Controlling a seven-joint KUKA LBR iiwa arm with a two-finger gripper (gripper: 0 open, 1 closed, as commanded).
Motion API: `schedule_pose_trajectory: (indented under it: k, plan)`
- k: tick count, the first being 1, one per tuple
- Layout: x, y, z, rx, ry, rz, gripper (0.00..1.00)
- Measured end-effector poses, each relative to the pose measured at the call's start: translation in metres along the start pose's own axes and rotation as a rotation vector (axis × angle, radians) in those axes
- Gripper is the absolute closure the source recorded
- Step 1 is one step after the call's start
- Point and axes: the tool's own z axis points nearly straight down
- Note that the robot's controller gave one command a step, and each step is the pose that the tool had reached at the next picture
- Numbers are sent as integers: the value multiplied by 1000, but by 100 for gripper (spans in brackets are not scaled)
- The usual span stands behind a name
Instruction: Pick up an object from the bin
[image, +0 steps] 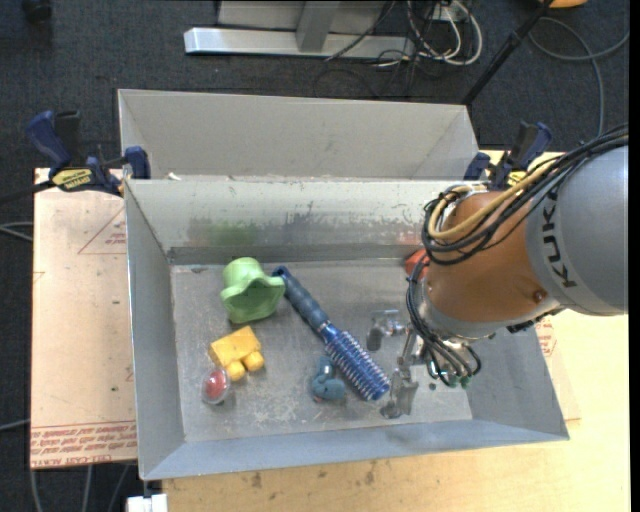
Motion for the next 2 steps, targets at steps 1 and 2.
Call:
schedule_pose_trajectory:
  k: [1,2]
  plan:
    - [-21,28,70,-2,-7,376,0]
    - [-25,38,39,-3,-12,551,0]
